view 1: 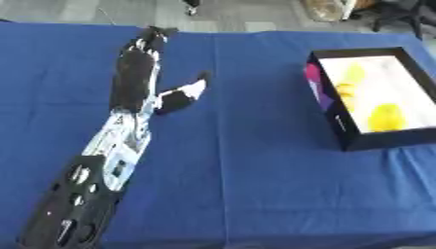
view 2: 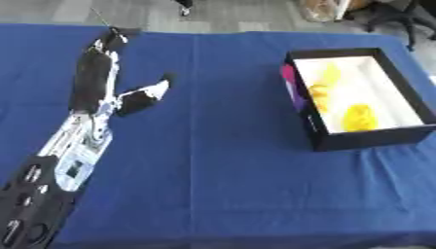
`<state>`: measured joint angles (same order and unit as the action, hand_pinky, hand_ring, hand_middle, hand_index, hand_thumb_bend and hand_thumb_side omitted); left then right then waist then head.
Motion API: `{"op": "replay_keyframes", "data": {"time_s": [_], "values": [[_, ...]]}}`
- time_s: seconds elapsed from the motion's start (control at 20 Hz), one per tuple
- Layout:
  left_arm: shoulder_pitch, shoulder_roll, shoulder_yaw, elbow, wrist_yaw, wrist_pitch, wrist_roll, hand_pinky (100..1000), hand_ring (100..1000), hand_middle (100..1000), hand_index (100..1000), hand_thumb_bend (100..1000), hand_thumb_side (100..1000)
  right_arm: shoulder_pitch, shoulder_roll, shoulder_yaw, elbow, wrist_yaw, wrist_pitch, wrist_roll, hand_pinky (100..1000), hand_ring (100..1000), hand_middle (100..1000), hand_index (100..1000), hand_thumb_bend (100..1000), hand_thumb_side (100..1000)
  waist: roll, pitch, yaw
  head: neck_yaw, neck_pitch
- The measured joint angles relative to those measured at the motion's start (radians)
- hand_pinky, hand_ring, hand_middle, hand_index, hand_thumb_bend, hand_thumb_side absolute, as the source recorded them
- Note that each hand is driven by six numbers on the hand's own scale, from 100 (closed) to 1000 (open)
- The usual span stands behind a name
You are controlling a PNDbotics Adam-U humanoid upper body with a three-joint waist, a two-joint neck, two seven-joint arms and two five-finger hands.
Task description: Pick up the objects with one hand, pass them to the other hand, and then place them into the box on the other side of the table.
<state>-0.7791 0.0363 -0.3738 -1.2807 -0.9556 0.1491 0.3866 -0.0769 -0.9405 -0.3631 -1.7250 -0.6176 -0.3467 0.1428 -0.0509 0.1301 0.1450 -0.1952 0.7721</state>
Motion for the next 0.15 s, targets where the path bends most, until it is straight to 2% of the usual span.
{"op": "replay_keyframes", "data": {"time_s": [0.15], "values": [[-0.017, 0.037, 0.023, -0.048, 0.048, 0.031, -0.013, 777, 719, 749, 841, 341, 412, 0.027, -0.006, -0.018, 0.0, -0.018, -0.022, -0.019, 930, 1000, 1000, 1000, 100, 422, 0.004, -0.017, 0.006, -0.001, 0.0]]}}
